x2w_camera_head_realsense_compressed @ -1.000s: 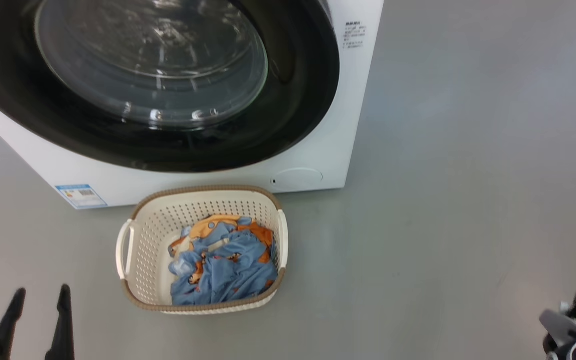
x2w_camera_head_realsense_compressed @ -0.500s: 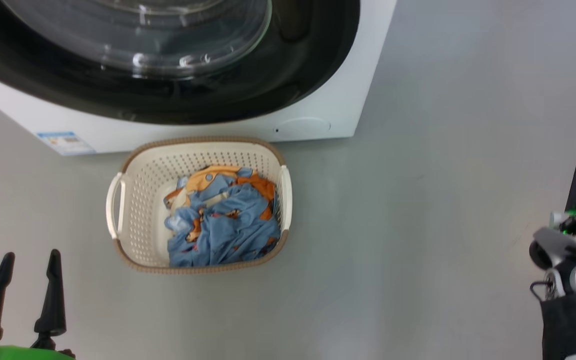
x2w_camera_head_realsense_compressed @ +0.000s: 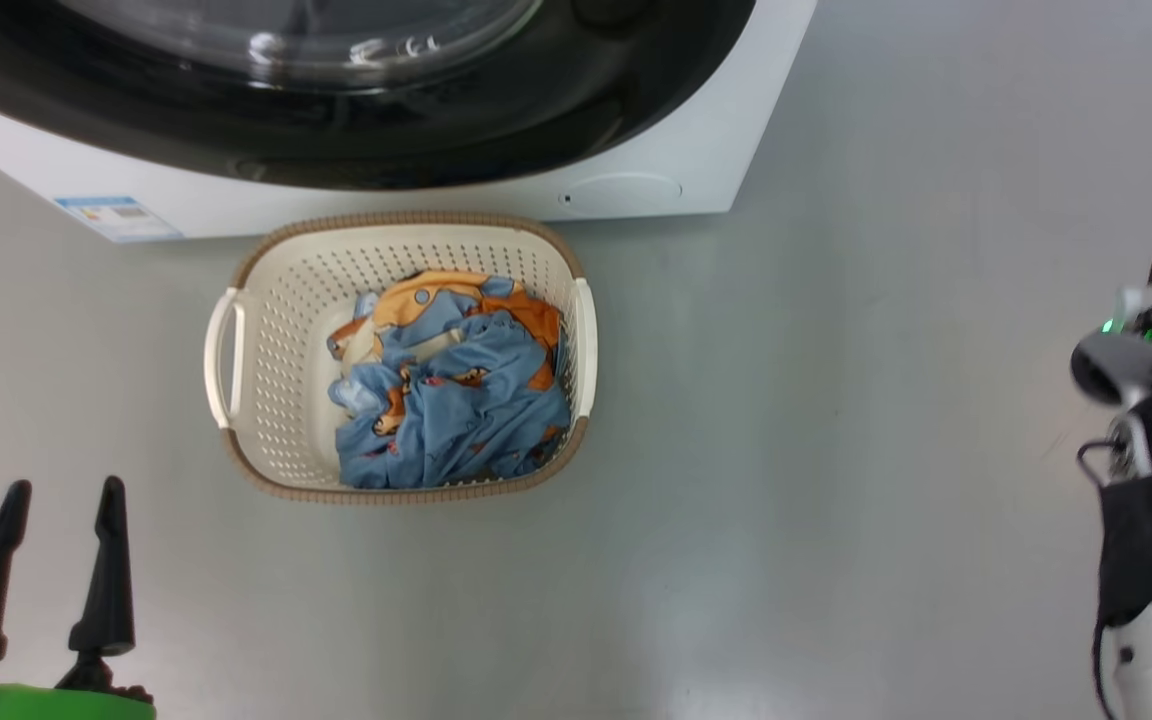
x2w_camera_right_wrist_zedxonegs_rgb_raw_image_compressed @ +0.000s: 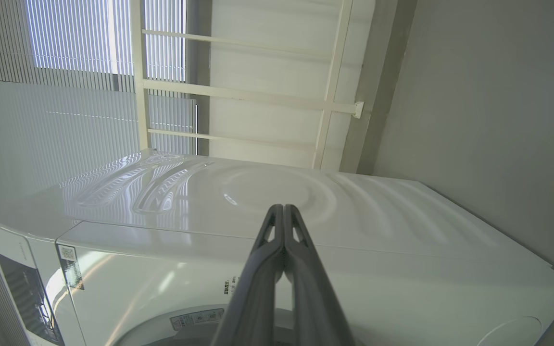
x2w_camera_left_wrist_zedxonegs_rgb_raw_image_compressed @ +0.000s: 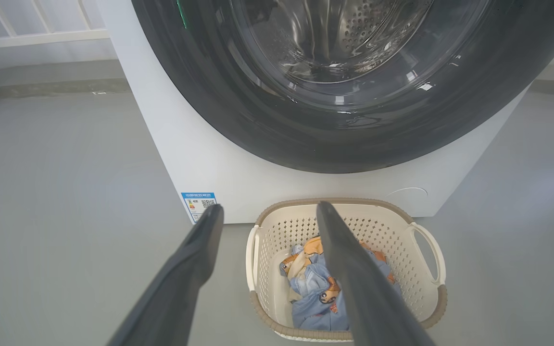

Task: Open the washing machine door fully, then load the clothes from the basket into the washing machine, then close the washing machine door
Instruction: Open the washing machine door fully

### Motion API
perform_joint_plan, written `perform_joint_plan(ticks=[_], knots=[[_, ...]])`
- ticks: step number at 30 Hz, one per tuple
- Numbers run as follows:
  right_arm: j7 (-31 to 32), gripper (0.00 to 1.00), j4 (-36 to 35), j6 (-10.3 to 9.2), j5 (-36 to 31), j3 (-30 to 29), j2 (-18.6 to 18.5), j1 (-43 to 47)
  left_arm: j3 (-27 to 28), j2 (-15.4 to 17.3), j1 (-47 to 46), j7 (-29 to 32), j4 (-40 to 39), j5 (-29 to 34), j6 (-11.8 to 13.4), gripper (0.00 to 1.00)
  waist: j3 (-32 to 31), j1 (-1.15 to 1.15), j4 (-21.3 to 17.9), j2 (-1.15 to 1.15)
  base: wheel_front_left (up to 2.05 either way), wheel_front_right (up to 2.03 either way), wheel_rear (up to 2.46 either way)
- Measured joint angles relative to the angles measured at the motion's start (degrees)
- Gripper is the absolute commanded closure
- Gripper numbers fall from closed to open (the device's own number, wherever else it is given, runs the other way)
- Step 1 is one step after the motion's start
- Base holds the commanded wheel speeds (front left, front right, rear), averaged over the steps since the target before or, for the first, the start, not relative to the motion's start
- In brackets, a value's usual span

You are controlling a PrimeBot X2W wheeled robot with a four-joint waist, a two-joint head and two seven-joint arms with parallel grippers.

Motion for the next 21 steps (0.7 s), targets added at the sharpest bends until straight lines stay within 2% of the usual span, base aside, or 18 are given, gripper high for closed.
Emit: perform_joint_plan(ticks=[5, 21], knots=[[1.97, 1.00, -0.70, 0.00, -0.20, 1.43, -1.45, -3.80, 0.13, 1.31, -0.01, 0.00, -0.60, -0.77, 0.00, 0.00, 2.02, 0.00, 0.03, 0.00, 0.00, 0.00, 0.00], [9.73, 1.00, 0.32, 0.00, -0.86, 10.34, -1.61, -17.92, 0.35, 2.43, -1.32, -0.01, -1.71, -1.33, 0.00, 0.00, 9.33, 0.00, -0.13, 0.00, 0.00, 0.00, 0.00]])
